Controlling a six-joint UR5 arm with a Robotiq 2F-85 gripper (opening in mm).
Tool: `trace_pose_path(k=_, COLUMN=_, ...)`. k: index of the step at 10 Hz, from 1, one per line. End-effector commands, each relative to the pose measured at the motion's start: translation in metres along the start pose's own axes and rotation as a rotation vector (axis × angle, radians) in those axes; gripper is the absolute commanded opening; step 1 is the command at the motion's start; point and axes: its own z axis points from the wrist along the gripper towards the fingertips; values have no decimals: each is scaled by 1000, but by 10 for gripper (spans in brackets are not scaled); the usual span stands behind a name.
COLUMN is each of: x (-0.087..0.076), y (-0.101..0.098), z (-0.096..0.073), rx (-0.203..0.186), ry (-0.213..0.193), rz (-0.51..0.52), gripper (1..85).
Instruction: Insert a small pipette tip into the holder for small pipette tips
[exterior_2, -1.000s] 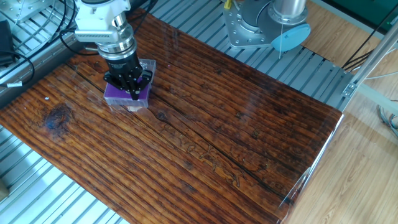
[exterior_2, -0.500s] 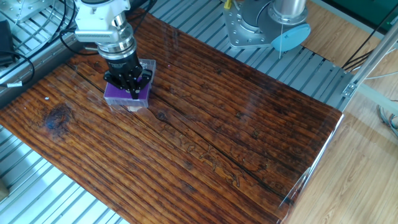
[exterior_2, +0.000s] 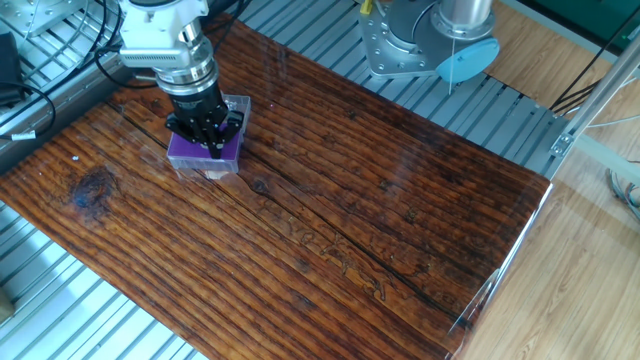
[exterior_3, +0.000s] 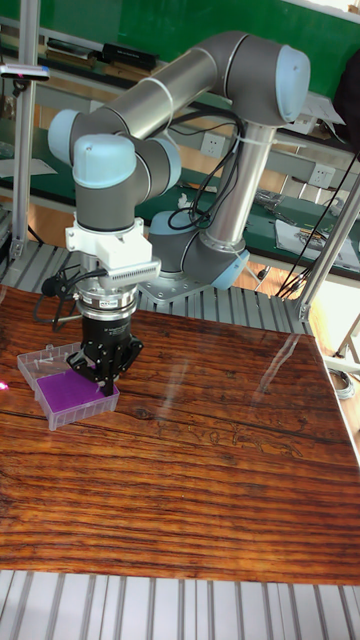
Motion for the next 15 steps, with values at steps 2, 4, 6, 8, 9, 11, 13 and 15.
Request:
trace_pose_path(k=2, x=-7, y=6, z=-1, rx=-34, ry=-24, rz=5, gripper=40)
trace_pose_path(k=4, x=2, y=10, z=-1, rx=-50, ry=12, rz=22, gripper=40)
trace_pose_path(k=6, x=7, y=13, z=-1, rx=-61, ry=34, rz=31, gripper=40)
trace_pose_path(k=8, x=11, y=11, z=-1, rx=-54, ry=47, rz=32, gripper=40)
trace_pose_path(k=9, x=11, y=10, z=0, rx=-50, ry=48, rz=32, gripper=40)
trace_pose_path(k=11, x=11, y=9, z=1, rx=-44, ry=52, rz=32, gripper=40)
trace_pose_path(k=13, x=13, y=6, z=1, rx=-34, ry=59, rz=30, gripper=40)
trace_pose_path(k=15, x=13, y=7, z=1, rx=-35, ry=60, rz=30, gripper=40)
